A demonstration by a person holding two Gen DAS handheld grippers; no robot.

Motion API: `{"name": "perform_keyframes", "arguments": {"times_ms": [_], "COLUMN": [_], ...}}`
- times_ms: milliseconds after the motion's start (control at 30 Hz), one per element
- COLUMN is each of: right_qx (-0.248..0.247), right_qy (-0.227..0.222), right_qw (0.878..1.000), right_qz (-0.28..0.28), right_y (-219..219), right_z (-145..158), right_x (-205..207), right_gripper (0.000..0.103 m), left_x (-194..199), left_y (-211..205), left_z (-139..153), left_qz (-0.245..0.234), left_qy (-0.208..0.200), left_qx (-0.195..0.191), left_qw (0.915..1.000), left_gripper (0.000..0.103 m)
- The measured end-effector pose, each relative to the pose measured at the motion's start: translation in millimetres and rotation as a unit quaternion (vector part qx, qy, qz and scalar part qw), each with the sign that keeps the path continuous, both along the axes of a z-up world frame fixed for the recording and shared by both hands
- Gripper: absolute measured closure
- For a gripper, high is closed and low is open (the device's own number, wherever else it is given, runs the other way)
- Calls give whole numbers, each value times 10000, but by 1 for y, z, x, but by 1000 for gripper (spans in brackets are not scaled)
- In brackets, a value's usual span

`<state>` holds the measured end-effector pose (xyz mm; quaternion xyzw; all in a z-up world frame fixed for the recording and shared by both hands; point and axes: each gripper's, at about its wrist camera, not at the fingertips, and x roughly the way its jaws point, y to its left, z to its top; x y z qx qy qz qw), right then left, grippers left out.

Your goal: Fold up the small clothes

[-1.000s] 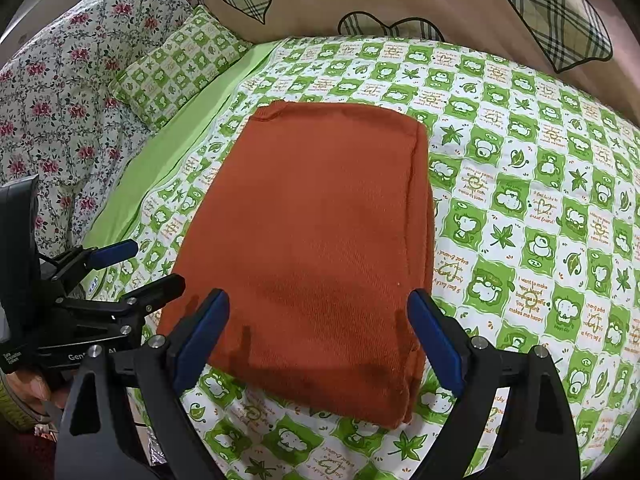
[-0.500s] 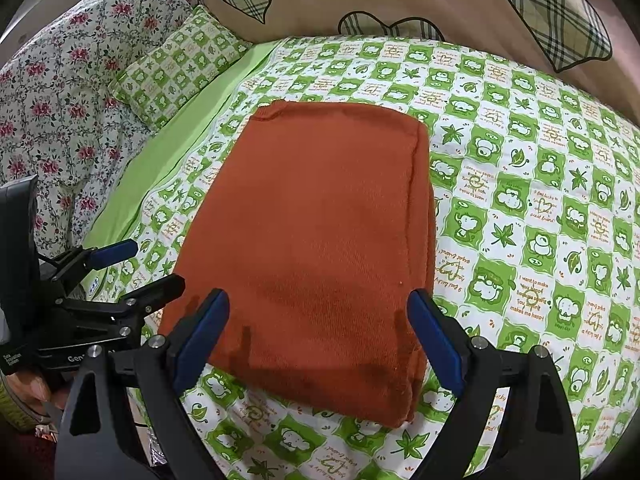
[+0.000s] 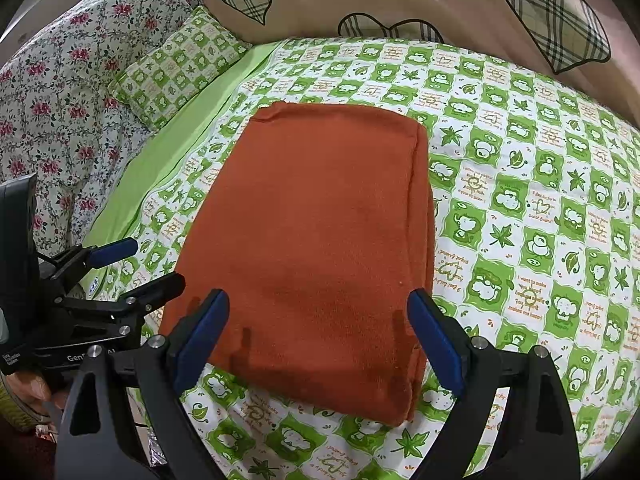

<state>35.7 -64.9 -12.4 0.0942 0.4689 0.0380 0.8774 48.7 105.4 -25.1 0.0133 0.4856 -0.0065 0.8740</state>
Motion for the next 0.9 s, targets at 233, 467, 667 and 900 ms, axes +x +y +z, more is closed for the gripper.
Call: {"name": "perform_keyframes", "arguments": {"times_ms": [233, 467, 667, 900], "right_qx": [7, 13, 3, 5], "right_qy": [0, 9, 8, 3], "right_qw": [10000, 10000, 10000, 10000], "right_qz": [-4, -6, -17, -55], "right_y": [-1, -3, -2, -3], "right_z": [0, 1, 1, -1], "right_x": [0, 0, 0, 0], "right_gripper": [12, 12, 12, 12], "left_x": [0, 0, 1, 3], "left_y": [-1, -1, -2, -2], "left_z": [0, 0, -1, 0], "left_qz": [6, 4, -19, -75], "left_qy": [-2, -8, -17, -31], "left_qx": [2, 0, 11, 7], "left_qw": [10000, 10000, 10000, 10000], "left_gripper": [14, 14, 14, 14]}}
